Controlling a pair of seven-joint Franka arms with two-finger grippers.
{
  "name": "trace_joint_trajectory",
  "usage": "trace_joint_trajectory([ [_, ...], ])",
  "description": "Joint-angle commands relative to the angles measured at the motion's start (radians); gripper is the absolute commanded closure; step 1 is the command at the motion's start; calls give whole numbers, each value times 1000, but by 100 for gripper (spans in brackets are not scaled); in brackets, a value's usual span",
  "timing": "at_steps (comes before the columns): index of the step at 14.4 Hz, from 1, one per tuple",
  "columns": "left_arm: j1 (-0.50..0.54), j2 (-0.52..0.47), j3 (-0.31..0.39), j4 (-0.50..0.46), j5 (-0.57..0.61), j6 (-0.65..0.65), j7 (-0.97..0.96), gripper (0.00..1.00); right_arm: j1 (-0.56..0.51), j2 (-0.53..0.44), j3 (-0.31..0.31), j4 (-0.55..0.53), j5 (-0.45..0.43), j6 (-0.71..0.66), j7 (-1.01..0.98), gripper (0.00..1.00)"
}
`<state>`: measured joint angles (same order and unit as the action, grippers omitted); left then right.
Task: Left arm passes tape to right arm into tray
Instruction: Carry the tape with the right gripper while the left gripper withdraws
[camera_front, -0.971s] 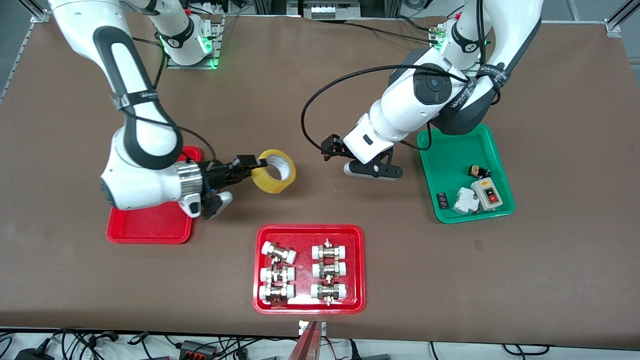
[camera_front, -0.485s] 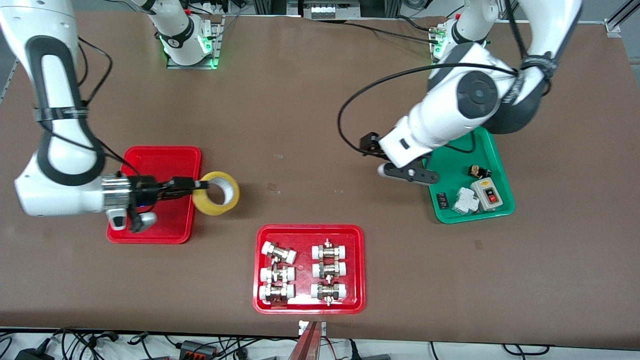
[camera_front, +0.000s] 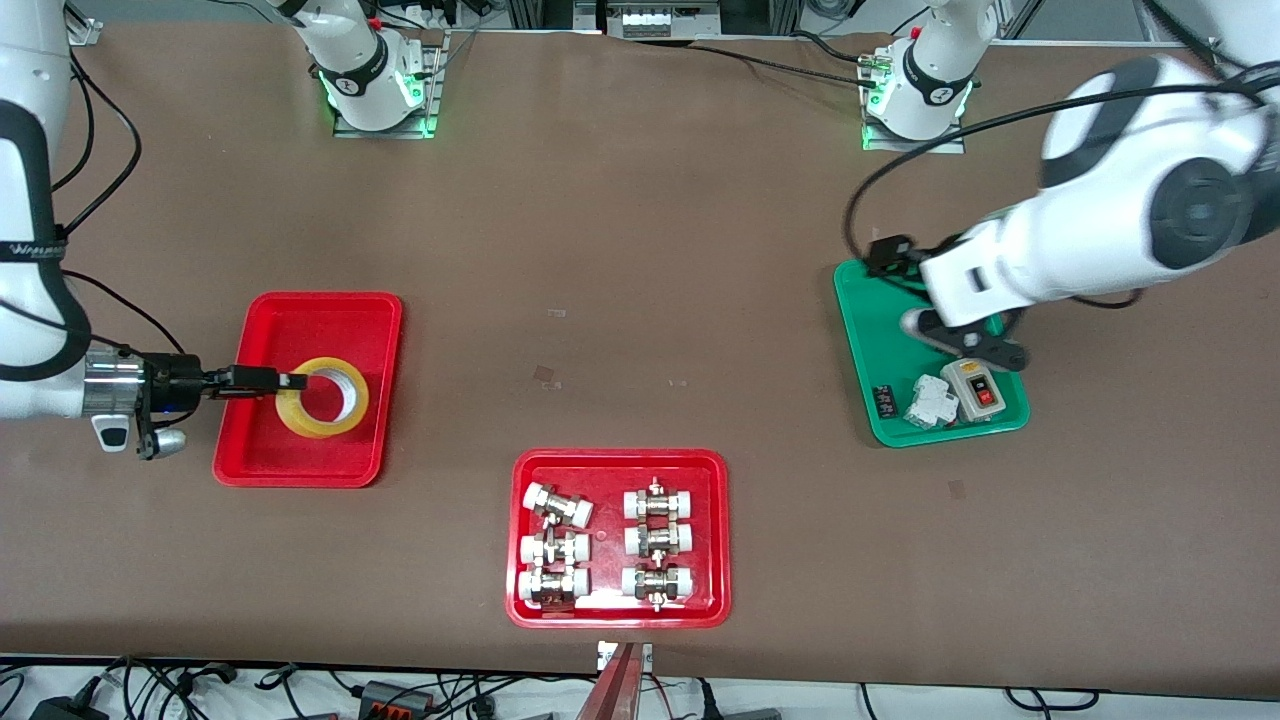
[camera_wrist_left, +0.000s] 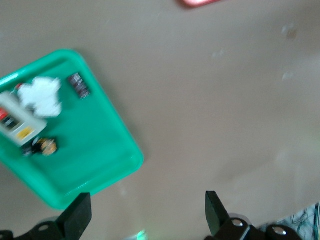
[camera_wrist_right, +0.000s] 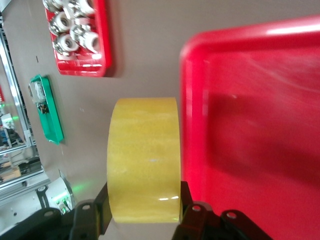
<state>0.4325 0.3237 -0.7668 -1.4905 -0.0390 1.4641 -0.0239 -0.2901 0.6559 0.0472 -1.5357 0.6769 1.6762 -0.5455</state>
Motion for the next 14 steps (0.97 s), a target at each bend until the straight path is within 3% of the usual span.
trace_joint_trajectory([
  [1, 89, -72, -16, -25, -13, -82, 117, 0, -53, 79, 22, 16, -2, -17, -98, 76],
  [5, 104, -139, -16, -94, -2, -102, 124, 0, -61, 114, 22, 17, 6, -9, -146, 71],
  [6, 106, -149, -16, -99, -2, -102, 124, 0, -61, 114, 22, 19, 0, -6, -143, 33],
  [7, 106, -159, -16, -120, -2, -100, 125, 0, -58, 113, 22, 22, -3, 0, -142, 0],
  [11, 123, -306, -14, -295, -4, -16, 128, 0, -34, 110, 23, 32, -74, 72, -136, 0],
  [14, 123, -341, -9, -336, -4, -7, 128, 0, -32, 111, 23, 25, -72, 71, -134, 0],
])
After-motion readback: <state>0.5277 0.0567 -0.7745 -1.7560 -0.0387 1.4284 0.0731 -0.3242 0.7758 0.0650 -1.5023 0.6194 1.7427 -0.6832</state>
